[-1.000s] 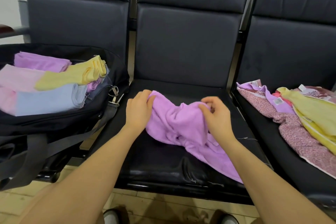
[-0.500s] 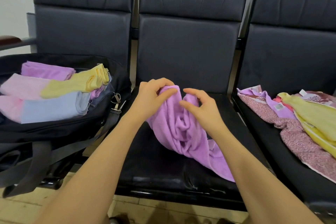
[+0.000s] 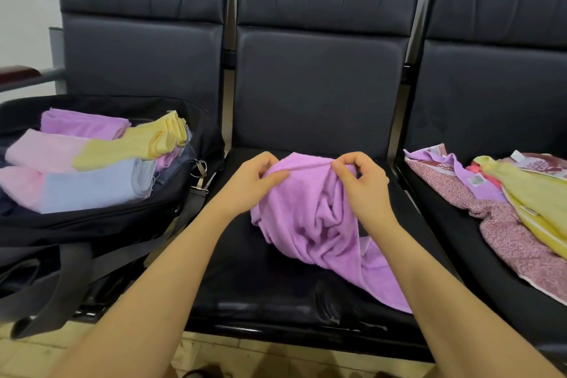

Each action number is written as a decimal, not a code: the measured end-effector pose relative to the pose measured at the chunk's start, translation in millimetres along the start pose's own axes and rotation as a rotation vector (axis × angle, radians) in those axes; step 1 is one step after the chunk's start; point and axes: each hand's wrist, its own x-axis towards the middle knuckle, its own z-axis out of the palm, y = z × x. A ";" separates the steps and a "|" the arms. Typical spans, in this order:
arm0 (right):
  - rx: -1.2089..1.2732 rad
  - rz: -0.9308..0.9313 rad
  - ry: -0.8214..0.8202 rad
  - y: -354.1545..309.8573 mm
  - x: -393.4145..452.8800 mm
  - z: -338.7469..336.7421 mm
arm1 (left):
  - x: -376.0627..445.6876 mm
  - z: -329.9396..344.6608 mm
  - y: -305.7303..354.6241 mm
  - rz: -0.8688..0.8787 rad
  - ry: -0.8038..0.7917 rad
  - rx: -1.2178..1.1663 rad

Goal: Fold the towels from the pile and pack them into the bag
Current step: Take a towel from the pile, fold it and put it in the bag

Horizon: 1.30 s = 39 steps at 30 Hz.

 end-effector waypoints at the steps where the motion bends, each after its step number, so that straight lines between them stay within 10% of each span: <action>1: -0.017 0.001 0.001 1.7 -1.1 -0.6 | -0.1 -0.4 0.0 0.007 0.007 0.006; 15: 0.137 -0.032 0.129 -14.3 1.7 -14.6 | 4.7 -9.4 45.6 0.108 0.116 -0.096; 21: 0.178 0.015 -0.093 -17.1 -2.7 -4.0 | 13.6 -11.7 51.6 0.191 0.127 -0.014; 39: 0.089 0.032 -0.017 -8.4 3.5 13.0 | 2.3 41.6 22.0 -0.026 0.322 0.284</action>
